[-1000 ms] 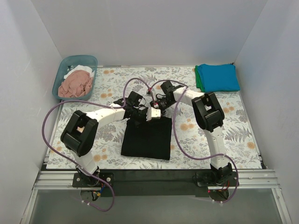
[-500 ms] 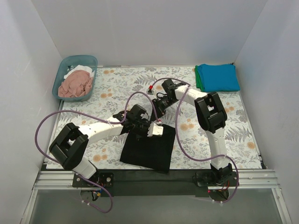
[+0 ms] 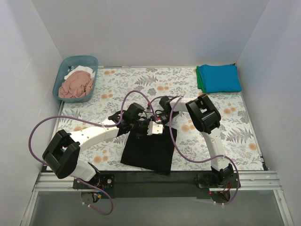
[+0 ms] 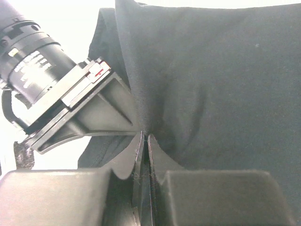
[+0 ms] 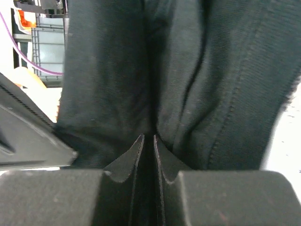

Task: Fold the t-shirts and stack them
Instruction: Fold the tshirt

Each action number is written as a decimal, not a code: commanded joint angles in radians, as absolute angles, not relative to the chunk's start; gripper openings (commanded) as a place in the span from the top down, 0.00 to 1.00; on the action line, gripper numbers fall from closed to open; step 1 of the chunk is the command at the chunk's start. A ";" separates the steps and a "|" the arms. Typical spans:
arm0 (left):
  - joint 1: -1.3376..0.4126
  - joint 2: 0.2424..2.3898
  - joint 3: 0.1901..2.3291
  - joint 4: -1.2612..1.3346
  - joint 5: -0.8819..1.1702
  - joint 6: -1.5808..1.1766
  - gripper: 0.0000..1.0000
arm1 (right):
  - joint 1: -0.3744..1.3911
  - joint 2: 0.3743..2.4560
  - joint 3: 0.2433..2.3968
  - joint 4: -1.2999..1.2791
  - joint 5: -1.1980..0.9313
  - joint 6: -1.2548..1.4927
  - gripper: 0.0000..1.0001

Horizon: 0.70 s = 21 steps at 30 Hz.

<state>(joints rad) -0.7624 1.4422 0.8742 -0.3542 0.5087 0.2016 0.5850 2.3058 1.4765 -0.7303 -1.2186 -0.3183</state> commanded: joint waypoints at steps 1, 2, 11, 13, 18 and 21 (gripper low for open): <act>-0.764 1.396 0.905 -0.353 0.496 0.213 1.00 | 0.578 2.330 1.479 -0.738 -1.221 -0.341 0.82; -0.764 1.399 0.910 -0.353 0.485 0.218 1.00 | 0.578 2.336 1.477 -0.739 -1.218 -0.342 0.82; -0.762 1.424 0.948 -0.284 0.440 0.264 1.00 | 0.578 2.384 1.477 -0.738 -1.210 -0.353 0.83; -0.762 1.434 0.962 -0.278 0.437 0.275 1.00 | 0.578 2.382 1.474 -0.739 -1.212 -0.356 0.83; -0.752 1.465 0.997 -0.252 0.434 0.293 1.00 | 0.578 2.378 1.473 -0.738 -1.215 -0.357 0.83; -0.749 1.476 1.011 -0.241 0.433 0.299 1.00 | 0.578 2.376 1.470 -0.739 -1.216 -0.359 0.83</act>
